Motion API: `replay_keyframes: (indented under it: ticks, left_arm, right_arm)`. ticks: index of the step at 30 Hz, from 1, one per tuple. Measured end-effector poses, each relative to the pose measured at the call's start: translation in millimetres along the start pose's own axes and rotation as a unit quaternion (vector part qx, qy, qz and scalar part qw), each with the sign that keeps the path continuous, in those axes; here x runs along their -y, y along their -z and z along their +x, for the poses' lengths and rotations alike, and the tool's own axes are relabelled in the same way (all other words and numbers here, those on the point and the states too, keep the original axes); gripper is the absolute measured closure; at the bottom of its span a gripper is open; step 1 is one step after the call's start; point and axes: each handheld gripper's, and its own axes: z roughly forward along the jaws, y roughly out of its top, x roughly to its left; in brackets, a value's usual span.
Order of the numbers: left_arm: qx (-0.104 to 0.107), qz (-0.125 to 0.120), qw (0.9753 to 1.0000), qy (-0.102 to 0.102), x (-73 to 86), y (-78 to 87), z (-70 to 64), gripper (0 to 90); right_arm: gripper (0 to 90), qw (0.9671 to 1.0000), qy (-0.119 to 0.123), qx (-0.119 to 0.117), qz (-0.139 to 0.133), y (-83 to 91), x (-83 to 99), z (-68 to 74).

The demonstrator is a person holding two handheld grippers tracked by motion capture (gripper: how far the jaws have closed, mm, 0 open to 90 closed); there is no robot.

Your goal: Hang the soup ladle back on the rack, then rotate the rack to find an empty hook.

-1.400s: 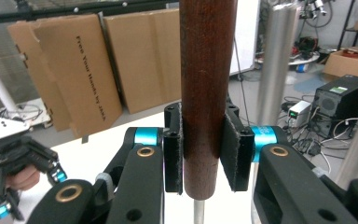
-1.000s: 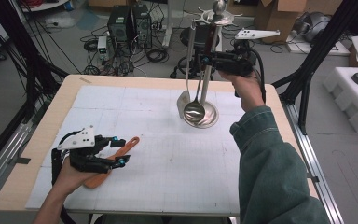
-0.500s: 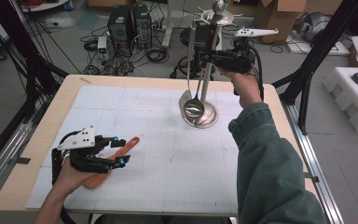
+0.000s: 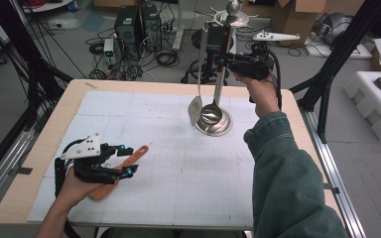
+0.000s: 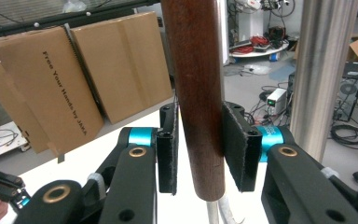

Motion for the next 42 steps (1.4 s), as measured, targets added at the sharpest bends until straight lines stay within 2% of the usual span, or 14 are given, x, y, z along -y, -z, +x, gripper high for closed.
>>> replay_keyframes:
  ticks: [10, 16, 24, 30, 32, 42]
  left_arm:
    - [-0.005, -0.003, 1.0000, 0.001, 0.8, 2.7, 1.1, 40.2]
    - [-0.006, 0.001, 1.0000, 0.002, 1.3, 1.3, 1.9, 39.4]
    - [-0.007, 0.009, 0.9999, -0.001, 1.9, -1.3, 2.0, 39.4]
    - [-0.009, 0.009, 0.9999, -0.002, 2.2, -0.9, 2.3, 39.3]
    - [-0.009, 0.011, 0.9999, -0.002, 2.3, -1.0, 2.7, 39.3]
    - [-0.011, 0.009, 0.9999, -0.005, 2.1, 0.2, 1.5, 39.4]
  right_arm:
    - [63.3, 0.9998, 0.016, 0.010, 0.010, 12.0, 3.9, 5.8]
    - [57.0, 0.9997, 0.011, 0.011, 0.019, 19.0, 15.9, 6.8]
    - [51.8, 0.9992, 0.015, 0.000, 0.036, 21.7, 34.8, 14.1]
    - [51.5, 0.9989, 0.016, -0.009, 0.044, 20.7, 47.1, 16.9]
    - [49.8, 0.9984, 0.016, -0.008, 0.054, 20.1, 49.4, 17.5]
    - [49.8, 0.9983, 0.023, -0.018, 0.051, 21.4, 53.4, 21.9]
